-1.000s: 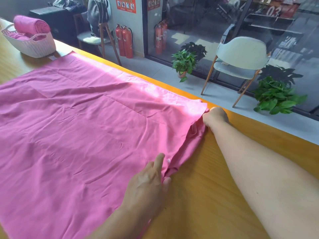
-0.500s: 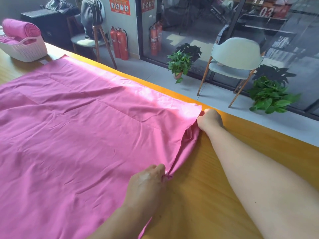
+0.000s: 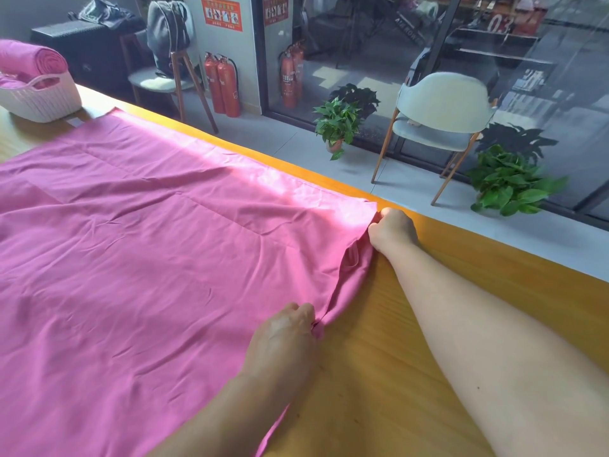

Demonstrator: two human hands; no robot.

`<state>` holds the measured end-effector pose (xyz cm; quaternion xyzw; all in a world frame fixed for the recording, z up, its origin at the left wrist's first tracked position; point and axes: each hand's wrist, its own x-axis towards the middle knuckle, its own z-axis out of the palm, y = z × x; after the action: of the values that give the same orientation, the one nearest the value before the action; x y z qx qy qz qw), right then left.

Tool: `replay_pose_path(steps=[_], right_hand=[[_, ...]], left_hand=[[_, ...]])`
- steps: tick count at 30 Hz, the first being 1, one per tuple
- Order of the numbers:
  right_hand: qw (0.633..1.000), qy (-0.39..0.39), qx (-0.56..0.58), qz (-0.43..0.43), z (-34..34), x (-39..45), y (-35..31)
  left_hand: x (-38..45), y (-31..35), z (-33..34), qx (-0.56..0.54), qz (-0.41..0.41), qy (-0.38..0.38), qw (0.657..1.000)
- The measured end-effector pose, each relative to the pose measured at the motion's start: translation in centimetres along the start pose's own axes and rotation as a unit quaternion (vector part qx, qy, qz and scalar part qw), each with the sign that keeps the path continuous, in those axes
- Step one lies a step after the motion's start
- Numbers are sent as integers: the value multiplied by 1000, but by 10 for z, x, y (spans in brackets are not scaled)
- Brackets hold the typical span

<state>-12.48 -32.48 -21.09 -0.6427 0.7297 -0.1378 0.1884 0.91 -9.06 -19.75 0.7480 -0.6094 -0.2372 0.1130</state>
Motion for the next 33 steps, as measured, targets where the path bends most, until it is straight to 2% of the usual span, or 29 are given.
replay_pose_path(steps=[4, 8, 11, 14, 17, 20, 23, 28, 30, 33], right_hand=[[998, 36, 48, 19, -2, 5, 8], [995, 72, 68, 16, -2, 3, 4], [997, 3, 67, 32, -1, 2, -8], [990, -59, 108, 68, -1, 2, -14], [982, -43, 170, 66, -4, 5, -17], [961, -52, 246, 115, -9, 5, -19], [971, -95, 186, 118, -11, -3, -22], [983, -149, 102, 33, -5, -3, -18], [989, -116, 96, 2, -7, 1, -18], [981, -44, 187, 7, -16, 9, -20]], left_hand=[[0, -7, -2, -48, 9, -12, 999], [-3, -11, -1, -73, 43, 12, 996], [-7, -15, 6, -120, 60, 54, 989], [-13, -16, 9, -182, 39, 102, 977], [-18, -16, 7, -202, 49, 148, 967], [-20, -14, 7, -200, 68, 179, 961], [-19, -10, 5, -223, 71, 196, 952], [-16, -9, 0, -245, 73, 249, 934], [-15, -10, -1, -242, 76, 254, 933], [-15, -9, 1, -229, 93, 243, 938]])
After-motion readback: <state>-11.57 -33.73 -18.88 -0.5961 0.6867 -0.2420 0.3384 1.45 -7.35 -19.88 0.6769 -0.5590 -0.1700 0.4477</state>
